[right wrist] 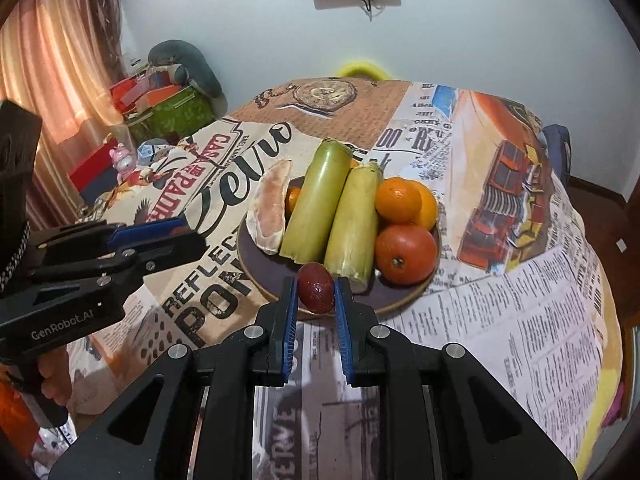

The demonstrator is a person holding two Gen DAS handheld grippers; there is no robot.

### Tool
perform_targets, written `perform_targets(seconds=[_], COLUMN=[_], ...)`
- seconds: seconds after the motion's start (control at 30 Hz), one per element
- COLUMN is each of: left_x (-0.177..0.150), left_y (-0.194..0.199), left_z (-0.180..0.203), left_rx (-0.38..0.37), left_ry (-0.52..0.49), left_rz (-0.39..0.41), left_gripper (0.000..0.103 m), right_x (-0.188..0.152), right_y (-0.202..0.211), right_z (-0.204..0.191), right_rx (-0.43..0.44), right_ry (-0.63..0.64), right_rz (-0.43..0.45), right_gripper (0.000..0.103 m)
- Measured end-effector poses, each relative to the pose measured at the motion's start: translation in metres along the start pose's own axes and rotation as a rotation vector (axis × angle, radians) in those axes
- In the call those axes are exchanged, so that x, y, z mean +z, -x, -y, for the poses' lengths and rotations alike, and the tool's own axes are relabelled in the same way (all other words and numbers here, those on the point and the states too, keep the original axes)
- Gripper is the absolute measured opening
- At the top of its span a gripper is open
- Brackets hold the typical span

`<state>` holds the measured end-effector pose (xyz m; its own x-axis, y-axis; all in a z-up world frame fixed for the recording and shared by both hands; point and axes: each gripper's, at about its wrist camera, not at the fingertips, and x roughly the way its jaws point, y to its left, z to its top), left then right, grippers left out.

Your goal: Organize fruits

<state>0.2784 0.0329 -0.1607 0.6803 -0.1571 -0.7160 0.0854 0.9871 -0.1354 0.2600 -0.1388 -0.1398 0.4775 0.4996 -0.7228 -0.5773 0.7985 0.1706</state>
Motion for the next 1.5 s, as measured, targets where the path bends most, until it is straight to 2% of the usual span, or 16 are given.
perform_targets(seconds=[0.2,0.47,0.77,0.9,1.33,1.5], left_x=[0.006,0.005,0.005,0.006,0.006,0.011], left_y=[-0.015,-0.047,-0.058,-0.061,-0.047,-0.019], left_z=[-0.001,-0.008,-0.006,-0.010,-0.010,-0.008], left_rx=[-0.017,-0.045,-0.052,-0.067,-0.031,0.009], left_ry=[0.002,0.041,0.034,0.056,0.057,0.054], left_rz=[-0.008,-0.075,-0.102,-0.115,-0.081,-0.017], left_gripper=[0.027,0.027,0.027,0.032,0.033,0.033], right_x=[0.003,0.002,-0.001,-0.002,-0.001,0.008], right_y=[-0.016,-0.034,-0.042,-0.045,-0.036,-0.008], right_z=[-0.002,-0.007,-0.004,-0.004,-0.001,-0.002], right_rx=[0.019,0.039,0.047,0.045,0.036,0.015], right_ry=[0.015,0.043,0.039,0.041,0.024,0.024], right_rz=[-0.017,-0.047,-0.061,-0.075,-0.061,-0.002], right_gripper=[0.017,0.017,0.017,0.018,0.021,0.021])
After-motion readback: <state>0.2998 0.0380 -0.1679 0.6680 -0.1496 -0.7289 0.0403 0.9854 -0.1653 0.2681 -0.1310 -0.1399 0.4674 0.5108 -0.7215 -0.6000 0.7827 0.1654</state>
